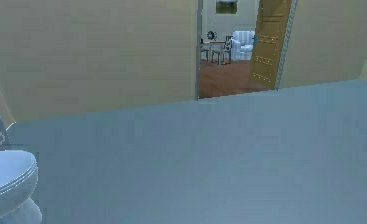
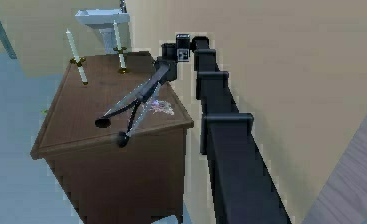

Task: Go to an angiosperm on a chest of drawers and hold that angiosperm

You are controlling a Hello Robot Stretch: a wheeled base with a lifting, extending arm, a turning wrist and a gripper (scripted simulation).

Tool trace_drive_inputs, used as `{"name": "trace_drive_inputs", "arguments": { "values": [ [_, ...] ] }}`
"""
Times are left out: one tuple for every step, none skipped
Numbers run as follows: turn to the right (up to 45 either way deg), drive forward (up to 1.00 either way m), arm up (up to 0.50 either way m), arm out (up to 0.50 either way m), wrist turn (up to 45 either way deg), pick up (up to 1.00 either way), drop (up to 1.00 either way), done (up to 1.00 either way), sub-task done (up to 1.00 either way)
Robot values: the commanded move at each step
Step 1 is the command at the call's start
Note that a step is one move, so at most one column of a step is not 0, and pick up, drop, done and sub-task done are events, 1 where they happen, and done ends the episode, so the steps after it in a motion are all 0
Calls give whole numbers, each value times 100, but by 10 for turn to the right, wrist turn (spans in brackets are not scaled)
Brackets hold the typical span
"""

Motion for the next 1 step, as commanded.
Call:
{"name": "trace_drive_inputs", "arguments": {
  "values": [
    [0,0,0,0,450,0,0,0,0]
  ]
}}
